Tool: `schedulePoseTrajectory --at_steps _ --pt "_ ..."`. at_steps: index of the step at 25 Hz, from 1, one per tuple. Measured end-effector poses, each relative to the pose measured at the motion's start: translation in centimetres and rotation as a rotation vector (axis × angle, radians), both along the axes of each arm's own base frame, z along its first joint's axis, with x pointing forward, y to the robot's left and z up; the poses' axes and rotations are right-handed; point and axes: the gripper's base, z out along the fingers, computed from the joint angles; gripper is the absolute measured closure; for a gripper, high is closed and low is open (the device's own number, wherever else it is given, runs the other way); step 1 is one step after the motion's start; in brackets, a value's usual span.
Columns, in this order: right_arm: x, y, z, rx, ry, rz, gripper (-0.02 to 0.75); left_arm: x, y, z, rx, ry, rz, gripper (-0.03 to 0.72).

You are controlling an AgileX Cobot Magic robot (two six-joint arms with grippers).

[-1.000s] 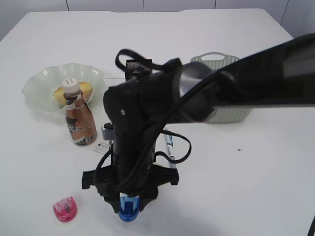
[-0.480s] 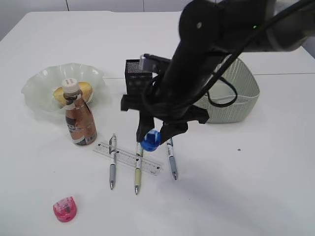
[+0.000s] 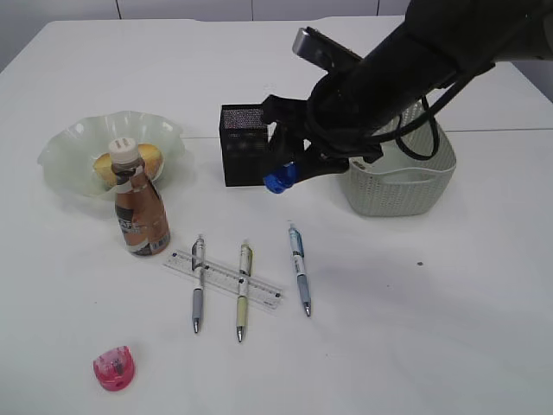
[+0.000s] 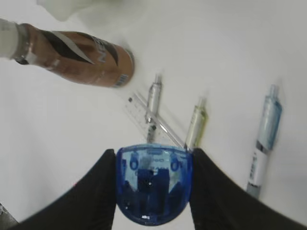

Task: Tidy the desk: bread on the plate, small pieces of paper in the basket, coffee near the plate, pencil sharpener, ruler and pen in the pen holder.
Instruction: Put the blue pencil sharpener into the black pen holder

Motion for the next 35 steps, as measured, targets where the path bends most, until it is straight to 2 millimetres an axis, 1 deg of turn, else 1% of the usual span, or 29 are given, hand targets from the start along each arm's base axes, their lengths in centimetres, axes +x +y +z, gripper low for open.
schedulePoseTrajectory --at_steps 3,8,13,17,21,25,30,35 --pt "0.7 -0.2 0.6 0.072 -0.07 0.002 0.425 0.0 0.0 0.0 -0.002 0.004 -0.001 0.272" --pt "2.8 -2.5 1.5 0.235 -0.181 -0.038 0.425 -0.1 -0.1 0.0 -0.015 0.015 -0.001 0.272" --pt "4.5 -4.1 1.0 0.302 -0.271 -0.096 0.425 -0.1 -0.4 0.1 -0.055 0.017 0.003 0.272" --pt "6.1 -3.9 0.5 0.337 -0.308 -0.096 0.425 -0.1 -0.4 0.0 -0.056 0.019 0.003 0.272" --pt "8.5 -3.1 0.2 0.38 -0.326 -0.064 0.425 -0.3 -0.6 0.0 -0.073 0.031 0.002 0.272" --pt "10.6 -2.7 -0.4 0.406 -0.333 -0.074 0.425 -0.3 -0.7 0.1 -0.082 0.033 0.002 0.272" --pt "12.0 -2.4 -1.4 0.415 -0.34 -0.074 0.425 -0.3 -0.7 0.1 -0.084 0.034 0.002 0.272" --pt "12.8 -2.3 -2.8 0.411 -0.333 -0.088 0.425 -0.3 -0.7 0.1 -0.084 0.036 0.002 0.272"
